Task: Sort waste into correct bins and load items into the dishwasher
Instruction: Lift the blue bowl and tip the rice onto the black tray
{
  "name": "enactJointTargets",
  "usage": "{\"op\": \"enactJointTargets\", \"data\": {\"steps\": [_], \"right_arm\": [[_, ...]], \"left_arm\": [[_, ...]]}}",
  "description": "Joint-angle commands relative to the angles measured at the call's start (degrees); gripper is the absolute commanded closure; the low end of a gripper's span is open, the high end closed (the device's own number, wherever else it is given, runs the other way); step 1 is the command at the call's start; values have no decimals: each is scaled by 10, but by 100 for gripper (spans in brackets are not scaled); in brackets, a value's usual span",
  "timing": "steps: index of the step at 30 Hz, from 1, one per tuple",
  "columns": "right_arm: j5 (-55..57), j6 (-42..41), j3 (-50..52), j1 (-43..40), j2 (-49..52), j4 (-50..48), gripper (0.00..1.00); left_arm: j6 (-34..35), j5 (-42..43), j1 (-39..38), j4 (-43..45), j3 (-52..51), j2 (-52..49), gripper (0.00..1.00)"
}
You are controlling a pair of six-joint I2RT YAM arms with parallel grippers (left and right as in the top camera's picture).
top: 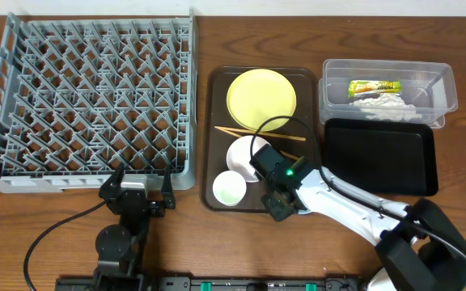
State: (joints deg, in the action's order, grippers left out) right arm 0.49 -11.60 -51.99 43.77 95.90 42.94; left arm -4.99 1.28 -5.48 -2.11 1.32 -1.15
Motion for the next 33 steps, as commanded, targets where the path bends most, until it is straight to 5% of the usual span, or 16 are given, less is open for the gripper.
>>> {"op": "enactJointTargets", "data": {"steps": [1, 20, 33], "right_arm": [[1, -3, 13, 4, 0, 8, 99], [-30, 2, -153, -34, -51, 124, 99], [-258, 91, -145, -326, -109, 124, 99]], "left_arm": [[-10, -11, -1, -21, -10, 1, 4], [-10, -11, -1, -21, -10, 1, 4], [-10, -11, -1, -21, -10, 1, 4]]}}
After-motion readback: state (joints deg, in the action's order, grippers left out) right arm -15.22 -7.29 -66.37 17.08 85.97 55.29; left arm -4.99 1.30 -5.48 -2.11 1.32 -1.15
